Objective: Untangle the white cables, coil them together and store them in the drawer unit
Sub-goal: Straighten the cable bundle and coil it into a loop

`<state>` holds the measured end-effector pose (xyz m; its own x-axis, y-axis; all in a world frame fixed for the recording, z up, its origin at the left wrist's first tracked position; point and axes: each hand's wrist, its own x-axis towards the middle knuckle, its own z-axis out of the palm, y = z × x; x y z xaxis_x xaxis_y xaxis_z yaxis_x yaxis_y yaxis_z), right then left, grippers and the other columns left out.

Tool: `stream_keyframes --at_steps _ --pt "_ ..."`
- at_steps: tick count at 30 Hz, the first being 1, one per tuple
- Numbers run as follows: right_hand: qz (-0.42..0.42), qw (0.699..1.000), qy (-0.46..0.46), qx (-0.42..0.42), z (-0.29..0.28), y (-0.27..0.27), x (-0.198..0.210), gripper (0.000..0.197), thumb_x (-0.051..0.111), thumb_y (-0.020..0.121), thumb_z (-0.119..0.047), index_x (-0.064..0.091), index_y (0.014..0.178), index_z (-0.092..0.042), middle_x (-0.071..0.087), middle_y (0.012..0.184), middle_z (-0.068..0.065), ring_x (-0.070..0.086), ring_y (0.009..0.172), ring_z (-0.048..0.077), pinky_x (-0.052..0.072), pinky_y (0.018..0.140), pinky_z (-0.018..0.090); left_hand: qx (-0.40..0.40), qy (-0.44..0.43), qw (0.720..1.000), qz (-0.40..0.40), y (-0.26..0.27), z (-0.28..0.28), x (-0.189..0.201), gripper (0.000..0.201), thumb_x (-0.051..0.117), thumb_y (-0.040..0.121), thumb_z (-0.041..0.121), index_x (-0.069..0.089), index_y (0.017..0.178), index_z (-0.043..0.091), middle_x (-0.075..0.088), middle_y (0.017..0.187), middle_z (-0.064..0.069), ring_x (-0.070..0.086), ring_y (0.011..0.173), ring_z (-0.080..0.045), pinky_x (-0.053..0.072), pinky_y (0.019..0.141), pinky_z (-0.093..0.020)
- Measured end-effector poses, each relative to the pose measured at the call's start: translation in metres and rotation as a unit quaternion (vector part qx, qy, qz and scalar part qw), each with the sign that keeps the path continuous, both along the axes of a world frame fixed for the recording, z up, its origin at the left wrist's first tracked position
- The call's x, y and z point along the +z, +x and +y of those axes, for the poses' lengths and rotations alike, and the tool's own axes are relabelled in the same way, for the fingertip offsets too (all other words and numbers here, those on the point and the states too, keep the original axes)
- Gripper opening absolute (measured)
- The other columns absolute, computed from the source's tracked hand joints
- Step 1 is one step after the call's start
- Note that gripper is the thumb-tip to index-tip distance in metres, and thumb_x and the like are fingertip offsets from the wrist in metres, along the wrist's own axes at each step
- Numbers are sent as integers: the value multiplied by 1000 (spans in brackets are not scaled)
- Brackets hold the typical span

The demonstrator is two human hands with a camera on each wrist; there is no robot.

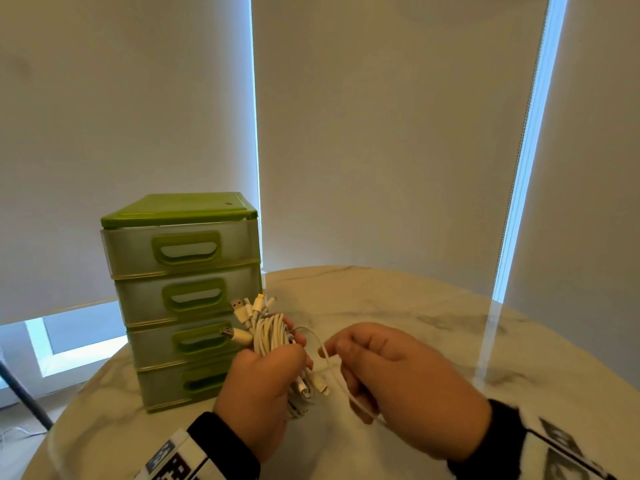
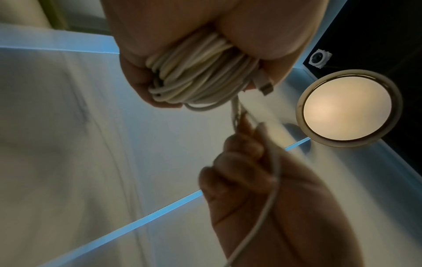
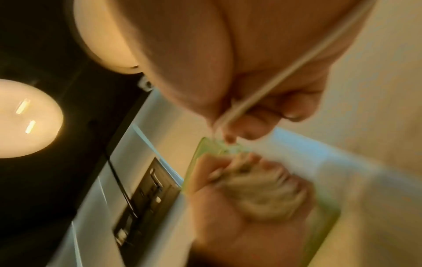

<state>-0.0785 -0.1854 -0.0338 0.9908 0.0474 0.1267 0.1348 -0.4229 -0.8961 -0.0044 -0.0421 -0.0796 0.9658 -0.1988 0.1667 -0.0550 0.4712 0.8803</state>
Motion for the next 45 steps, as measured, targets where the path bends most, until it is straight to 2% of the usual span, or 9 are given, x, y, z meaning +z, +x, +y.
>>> stream_keyframes --at_steps 2,11,14,17,20,24,30,36,45 --pt "-2 992 128 11 15 -4 -4 21 50 100 -22 70 96 -17 55 65 2 47 42 13 41 46 26 10 31 999 -4 -2 -2 -1 23 67 48 16 64 67 5 49 71 -17 46 71 -31 40 62 -42" --pt "-123 991 -44 5 30 2 -18 58 59 94 -32 41 88 -86 52 97 -16 55 70 -4 43 69 10 23 17 999 40 -13 -8 -1 27 59 89 24 69 64 18 53 63 -16 53 61 -27 43 60 -38" --pt "-148 986 -75 -3 24 5 -19 39 58 94 -34 55 114 -67 53 91 -7 54 72 4 43 69 16 12 4 999 31 -20 -9 7 24 72 71 47 74 74 24 60 71 -19 59 73 -34 46 70 -49" --pt "-134 984 -120 -6 21 3 -17 7 59 91 -35 66 91 -33 51 86 -5 54 75 8 43 65 17 -33 -8 999 30 -19 -8 8 51 78 51 37 69 98 19 58 74 -18 57 72 -33 45 67 -48" --pt "-141 986 -82 -15 22 1 -15 7 64 75 -36 65 82 -39 60 83 -8 58 71 4 47 64 22 -124 -43 990 44 -19 -5 8 51 84 63 9 61 109 6 60 74 -20 61 61 -32 50 56 -37" --pt "-15 992 119 48 17 -3 -7 89 84 68 -4 38 134 -40 73 88 1 68 68 5 53 72 25 -156 -81 983 45 -15 0 8 44 69 50 -3 69 93 4 58 85 -23 58 69 -34 48 61 -37" --pt "30 969 -227 91 -8 -28 32 19 63 92 -26 69 102 -41 71 95 -21 71 66 6 54 76 15 -9 -175 981 84 -1 4 11 21 54 69 3 64 79 19 57 77 -8 53 64 -25 48 56 -34" --pt "108 950 -261 133 -17 -18 30 14 60 93 -36 71 98 -42 63 69 -14 55 61 -3 47 68 14 -174 -246 950 83 -3 14 15 42 55 51 5 52 91 17 52 80 -9 52 63 -25 48 57 -35" --pt "-24 947 -315 -55 -18 3 -1 43 69 85 -38 42 118 -47 48 104 -13 57 80 7 47 70 17 -299 -37 946 116 -21 6 8 53 65 42 1 69 94 4 60 84 -20 66 76 -40 51 73 -59"
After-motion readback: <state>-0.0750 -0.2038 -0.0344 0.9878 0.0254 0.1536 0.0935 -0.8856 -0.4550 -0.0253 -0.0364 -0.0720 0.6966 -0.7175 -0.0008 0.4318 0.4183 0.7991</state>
